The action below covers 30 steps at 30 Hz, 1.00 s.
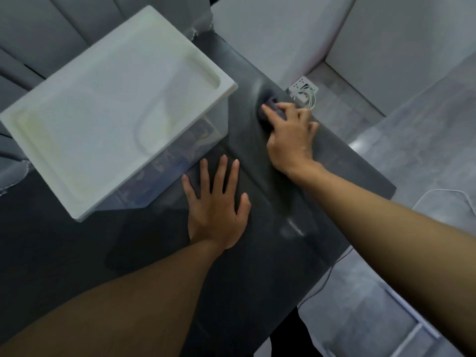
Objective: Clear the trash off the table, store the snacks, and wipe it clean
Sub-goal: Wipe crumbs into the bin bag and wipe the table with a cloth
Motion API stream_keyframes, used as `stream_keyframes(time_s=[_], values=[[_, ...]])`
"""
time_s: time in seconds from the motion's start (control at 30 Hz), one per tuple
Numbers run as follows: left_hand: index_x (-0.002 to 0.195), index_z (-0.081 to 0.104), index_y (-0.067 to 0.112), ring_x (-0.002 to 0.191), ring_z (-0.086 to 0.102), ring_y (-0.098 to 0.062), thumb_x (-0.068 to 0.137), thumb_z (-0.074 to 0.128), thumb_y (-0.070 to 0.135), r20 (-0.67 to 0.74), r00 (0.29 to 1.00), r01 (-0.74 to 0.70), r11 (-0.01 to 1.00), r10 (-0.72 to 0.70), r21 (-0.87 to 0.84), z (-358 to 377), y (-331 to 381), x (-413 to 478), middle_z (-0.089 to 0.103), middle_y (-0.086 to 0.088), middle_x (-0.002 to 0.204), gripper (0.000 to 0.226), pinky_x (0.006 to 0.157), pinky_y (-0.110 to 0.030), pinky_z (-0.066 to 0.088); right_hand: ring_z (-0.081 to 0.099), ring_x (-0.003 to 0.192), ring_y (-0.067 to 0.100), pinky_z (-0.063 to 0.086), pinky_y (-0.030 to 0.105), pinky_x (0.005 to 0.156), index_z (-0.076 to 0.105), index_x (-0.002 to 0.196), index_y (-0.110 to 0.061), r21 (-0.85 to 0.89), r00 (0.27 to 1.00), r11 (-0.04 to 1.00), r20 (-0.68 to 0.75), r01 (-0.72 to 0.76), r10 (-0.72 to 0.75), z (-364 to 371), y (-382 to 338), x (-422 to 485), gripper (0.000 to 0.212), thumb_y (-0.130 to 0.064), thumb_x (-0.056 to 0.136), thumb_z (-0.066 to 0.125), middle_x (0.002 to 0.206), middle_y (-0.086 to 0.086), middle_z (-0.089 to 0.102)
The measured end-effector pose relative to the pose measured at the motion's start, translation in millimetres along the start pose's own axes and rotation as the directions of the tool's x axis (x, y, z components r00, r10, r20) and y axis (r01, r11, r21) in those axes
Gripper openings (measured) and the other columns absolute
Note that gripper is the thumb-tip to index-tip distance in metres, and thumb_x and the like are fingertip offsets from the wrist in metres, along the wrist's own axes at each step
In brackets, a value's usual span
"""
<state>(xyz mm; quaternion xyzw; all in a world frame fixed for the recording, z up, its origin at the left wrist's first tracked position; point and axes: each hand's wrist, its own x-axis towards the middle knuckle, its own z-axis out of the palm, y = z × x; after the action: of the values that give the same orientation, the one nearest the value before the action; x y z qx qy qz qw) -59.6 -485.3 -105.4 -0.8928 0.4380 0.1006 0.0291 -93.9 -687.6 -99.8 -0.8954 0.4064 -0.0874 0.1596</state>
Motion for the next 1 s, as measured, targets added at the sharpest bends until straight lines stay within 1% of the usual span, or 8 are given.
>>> stream_keyframes(time_s=[0.13, 0.2, 0.33, 0.4, 0.53, 0.73, 0.9, 1.0], values=[[0.161, 0.011, 0.024, 0.154, 0.004, -0.035, 0.098, 0.028, 0.05, -0.004, 1.0, -0.021, 1.0, 0.021, 0.012, -3, 0, -1, 0.009, -0.001, 0.168, 0.071, 0.116, -0.068, 0.008, 0.043, 0.116, 0.032, 0.03, 0.044, 0.087, 0.055, 0.139, -0.036, -0.005, 0.894, 0.902, 0.133, 0.431, -0.427, -6, 16, 12, 0.06, -0.021, 0.085, 0.032, 0.139, 0.0, 0.052], [0.161, 0.011, 0.024, 0.154, 0.004, -0.036, 0.098, 0.03, 0.051, 0.021, 0.999, -0.029, 1.0, 0.028, 0.013, -5, 0, 1, 0.008, -0.001, 0.168, 0.071, 0.116, -0.068, 0.007, 0.043, 0.118, 0.034, 0.029, 0.045, 0.09, 0.054, 0.138, -0.037, -0.08, 0.919, 0.917, 0.082, 0.391, -0.385, -5, 22, 40, 0.058, -0.018, 0.086, 0.038, 0.138, 0.0, 0.051], [0.161, 0.006, 0.026, 0.154, -0.001, -0.034, 0.098, 0.026, 0.054, 0.068, 0.998, -0.003, 1.0, 0.003, 0.012, -7, 0, 4, 0.005, 0.001, 0.169, 0.072, 0.117, -0.067, 0.005, 0.038, 0.123, 0.035, 0.028, 0.048, 0.097, 0.048, 0.143, -0.036, -0.034, 1.0, 0.999, -0.009, -0.006, 0.006, 3, -1, 76, 0.06, -0.014, 0.088, 0.046, 0.142, 0.002, 0.044], [0.161, 0.006, 0.026, 0.154, -0.001, -0.034, 0.098, 0.026, 0.054, 0.094, 0.996, -0.002, 1.0, 0.0, 0.013, -9, 0, 6, 0.005, 0.001, 0.168, 0.072, 0.116, -0.068, 0.007, 0.038, 0.122, 0.036, 0.029, 0.047, 0.094, 0.049, 0.143, -0.033, -0.045, 0.982, 0.982, 0.048, 0.183, -0.18, 9, -15, 73, 0.06, -0.016, 0.086, 0.044, 0.142, 0.004, 0.045], [0.161, 0.005, 0.026, 0.154, -0.002, -0.034, 0.097, 0.026, 0.055, 0.118, 0.993, 0.003, 1.0, -0.004, 0.007, -11, 0, 6, 0.004, 0.001, 0.169, 0.073, 0.115, -0.068, 0.008, 0.044, 0.117, 0.037, 0.029, 0.044, 0.087, 0.057, 0.134, -0.033, -0.02, 0.814, 0.822, 0.154, 0.57, -0.56, 9, -8, 82, 0.058, -0.022, 0.085, 0.03, 0.136, 0.002, 0.053], [0.161, 0.009, 0.027, 0.154, 0.0, -0.033, 0.097, 0.03, 0.055, 0.141, 0.99, 0.011, 1.0, -0.01, -0.011, -13, -1, 5, 0.009, 0.0, 0.168, 0.073, 0.116, -0.068, 0.01, 0.038, 0.123, 0.036, 0.027, 0.045, 0.093, 0.049, 0.142, -0.036, -0.022, 0.984, 0.984, 0.044, 0.176, -0.175, 18, -30, 126, 0.057, -0.016, 0.089, 0.046, 0.142, 0.003, 0.044], [0.16, 0.012, 0.028, 0.154, 0.001, -0.032, 0.098, 0.03, 0.056, 0.151, 0.988, 0.01, 0.999, -0.003, -0.048, -15, -1, 6, 0.01, 0.002, 0.168, 0.071, 0.115, -0.068, 0.012, 0.037, 0.116, 0.03, 0.027, 0.045, 0.088, 0.059, 0.13, -0.028, 0.061, 0.715, 0.729, 0.153, 0.682, -0.682, 26, -35, 125, 0.041, -0.023, 0.09, 0.051, 0.133, 0.006, 0.054], [0.161, 0.01, 0.029, 0.155, 0.0, -0.032, 0.098, 0.031, 0.056, 0.157, 0.988, 0.014, 0.998, -0.004, -0.064, -17, -2, 7, 0.01, 0.003, 0.167, 0.071, 0.115, -0.068, 0.011, 0.037, 0.125, 0.033, 0.023, 0.043, 0.09, 0.051, 0.138, -0.038, -0.051, 0.814, 0.816, 0.127, 0.576, -0.567, 27, -39, 159, 0.052, -0.018, 0.091, 0.048, 0.141, 0.004, 0.048]])
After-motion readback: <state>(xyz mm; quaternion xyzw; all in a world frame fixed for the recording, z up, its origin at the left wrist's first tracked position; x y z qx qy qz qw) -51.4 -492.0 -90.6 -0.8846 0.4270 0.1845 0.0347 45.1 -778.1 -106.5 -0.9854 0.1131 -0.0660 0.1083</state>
